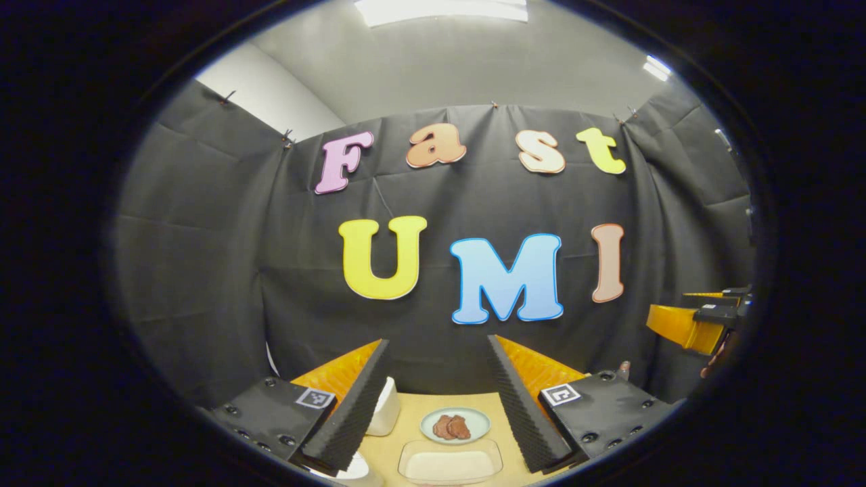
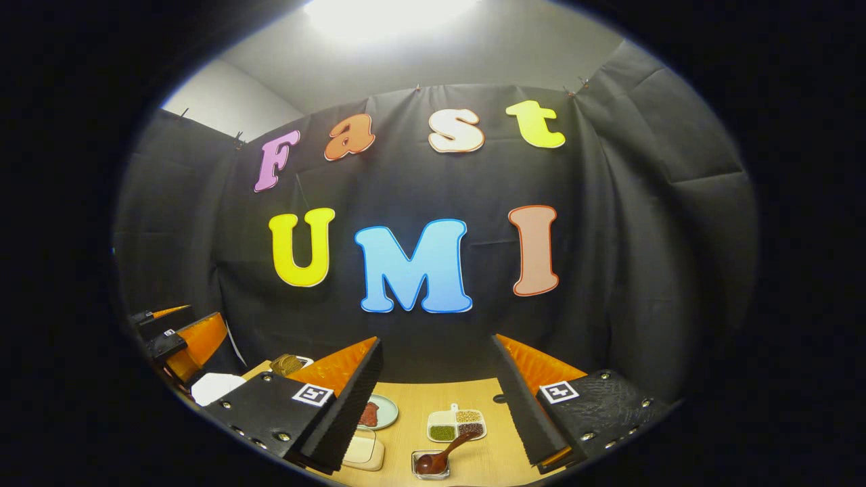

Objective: Close the left gripper, press the button to open the rice cooker; take a wooden spoon from the chopstick holder with the right hand, scoop a spoonful of rice and pour it into the rice cooker, then put the wooden spoon back into the chopstick holder.

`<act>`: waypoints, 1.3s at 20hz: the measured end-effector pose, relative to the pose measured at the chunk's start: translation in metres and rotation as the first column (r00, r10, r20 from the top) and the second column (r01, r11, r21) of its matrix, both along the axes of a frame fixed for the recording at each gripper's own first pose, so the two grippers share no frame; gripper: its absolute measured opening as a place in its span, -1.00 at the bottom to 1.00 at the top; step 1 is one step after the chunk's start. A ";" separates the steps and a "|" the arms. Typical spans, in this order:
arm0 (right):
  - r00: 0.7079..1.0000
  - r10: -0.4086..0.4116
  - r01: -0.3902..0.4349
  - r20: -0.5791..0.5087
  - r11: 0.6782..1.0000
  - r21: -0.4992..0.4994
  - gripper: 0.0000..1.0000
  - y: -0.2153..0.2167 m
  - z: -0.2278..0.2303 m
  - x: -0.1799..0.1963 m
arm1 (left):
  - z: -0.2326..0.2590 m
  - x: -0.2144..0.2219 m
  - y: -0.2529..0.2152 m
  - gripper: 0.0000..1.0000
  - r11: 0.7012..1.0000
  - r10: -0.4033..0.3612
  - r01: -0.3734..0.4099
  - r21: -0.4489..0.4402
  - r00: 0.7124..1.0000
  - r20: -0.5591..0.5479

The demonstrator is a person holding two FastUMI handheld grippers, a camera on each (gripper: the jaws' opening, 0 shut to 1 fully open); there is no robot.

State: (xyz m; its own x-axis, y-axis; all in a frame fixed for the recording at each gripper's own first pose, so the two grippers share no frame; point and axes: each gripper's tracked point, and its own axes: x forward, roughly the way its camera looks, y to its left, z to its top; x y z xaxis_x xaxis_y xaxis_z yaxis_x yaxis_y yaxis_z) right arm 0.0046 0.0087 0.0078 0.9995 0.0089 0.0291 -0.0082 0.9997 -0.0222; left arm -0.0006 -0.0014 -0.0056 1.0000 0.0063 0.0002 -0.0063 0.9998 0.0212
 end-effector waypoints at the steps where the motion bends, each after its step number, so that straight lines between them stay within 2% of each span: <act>1: 1.000 0.001 -0.001 -0.004 1.000 0.000 0.91 0.001 -0.001 0.000 | -0.002 -0.001 0.000 1.00 1.000 -0.001 0.001 -0.001 1.000 -0.005; 8: 1.000 0.004 -0.004 -0.018 1.000 0.005 0.90 0.004 -0.010 -0.005 | -0.013 -0.009 0.012 1.00 1.000 0.002 -0.002 0.007 1.000 -0.014; 12: 1.000 0.003 -0.002 -0.018 1.000 0.005 0.91 0.005 -0.012 -0.005 | -0.020 -0.008 0.023 0.89 0.999 0.015 -0.015 -0.028 1.000 -0.011; 13: 1.000 0.005 -0.005 -0.020 1.000 0.006 0.91 0.006 -0.012 -0.004 | -0.021 -0.008 0.025 0.94 0.999 0.014 -0.015 -0.031 1.000 -0.009; 18: 0.999 0.023 -0.023 -0.026 1.000 -0.002 0.90 0.012 -0.015 -0.003 | -0.036 -0.011 0.052 -0.65 0.998 0.057 -0.057 0.000 0.998 -0.027; 19: 0.999 0.027 -0.027 -0.027 1.000 -0.003 0.91 0.013 -0.016 -0.003 | -0.041 -0.013 0.055 -0.70 0.999 0.044 -0.045 -0.015 0.998 -0.041; 20: 0.999 0.030 -0.031 -0.029 1.000 -0.004 0.90 0.014 -0.016 -0.003 | -0.047 -0.013 0.056 -0.85 0.999 0.029 -0.030 -0.033 0.998 -0.055; 23: 0.999 0.041 -0.042 -0.035 0.999 -0.006 0.91 0.018 -0.018 -0.002 | -0.069 -0.019 0.087 -0.87 0.998 0.064 -0.065 -0.010 0.992 -0.108; 26: 0.998 0.050 -0.051 -0.042 0.999 -0.007 0.91 0.020 -0.022 -0.001 | -0.093 -0.028 0.114 -0.87 0.994 0.101 -0.107 -0.027 0.981 -0.167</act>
